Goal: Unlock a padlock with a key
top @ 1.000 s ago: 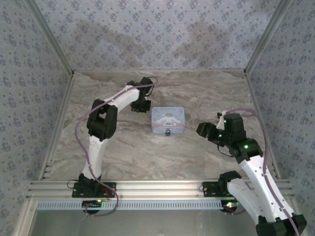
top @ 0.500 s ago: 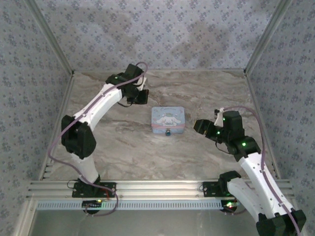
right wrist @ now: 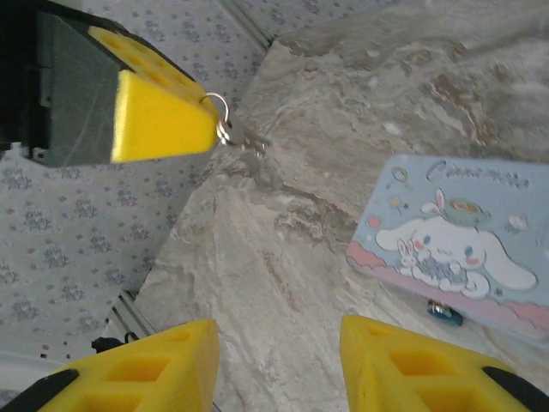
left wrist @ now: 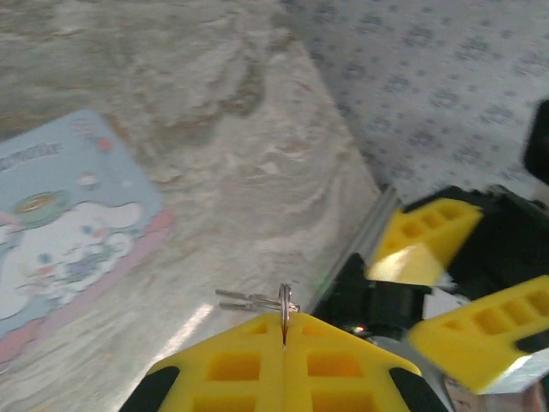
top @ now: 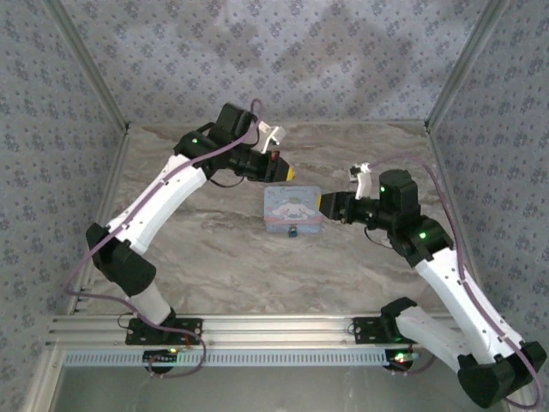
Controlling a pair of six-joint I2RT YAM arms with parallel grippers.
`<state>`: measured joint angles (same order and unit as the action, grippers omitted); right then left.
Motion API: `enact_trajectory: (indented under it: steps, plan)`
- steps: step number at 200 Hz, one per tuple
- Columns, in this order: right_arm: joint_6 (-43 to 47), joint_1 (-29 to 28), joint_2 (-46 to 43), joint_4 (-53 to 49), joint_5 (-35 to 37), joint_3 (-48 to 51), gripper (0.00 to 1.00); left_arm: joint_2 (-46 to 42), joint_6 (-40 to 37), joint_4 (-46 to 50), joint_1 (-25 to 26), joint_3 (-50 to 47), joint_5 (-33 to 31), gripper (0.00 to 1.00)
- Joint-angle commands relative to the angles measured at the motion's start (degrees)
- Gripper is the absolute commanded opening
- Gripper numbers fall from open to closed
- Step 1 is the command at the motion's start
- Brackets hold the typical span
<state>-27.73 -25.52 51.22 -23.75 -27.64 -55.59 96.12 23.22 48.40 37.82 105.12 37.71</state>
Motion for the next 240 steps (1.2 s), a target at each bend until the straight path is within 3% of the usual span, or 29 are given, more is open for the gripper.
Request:
enact_trajectory:
  steps: [1, 45, 123, 156, 184, 207, 240]
  plan:
    - [8.17, -1.90, 0.84, -2.51, 2.64, -3.59, 0.43, 1.15, 0.08, 3.30, 2.03, 4.44, 4.81, 0.00]
    - [13.03, -3.08, 3.87, -5.21, 4.37, -8.38, 0.45, 2.32, 0.00, 4.83, 4.70, 8.05, 6.58, 0.00]
    - [15.97, -3.48, 5.37, -8.25, 4.35, -12.26, 0.39, 3.44, -0.71, 6.73, 5.52, 9.75, 7.96, 0.00]
    - [16.60, -3.94, 6.57, -8.18, 4.83, -14.34, 0.43, 4.16, -0.77, 7.17, 5.94, 10.36, 8.90, 0.00]
    - [17.07, -4.26, 7.21, -7.95, 4.57, -15.20, 0.34, 4.23, -1.16, 7.72, 6.30, 10.73, 9.22, 0.00]
    - [18.03, -4.40, 8.05, -8.65, 4.41, -16.06, 0.17, 4.30, -1.25, 7.84, 6.30, 10.75, 9.48, 0.00]
    - [18.76, -4.56, 8.19, -9.11, 4.57, -16.35, 0.05, 4.56, -1.51, 8.09, 6.34, 11.20, 10.17, 0.00]
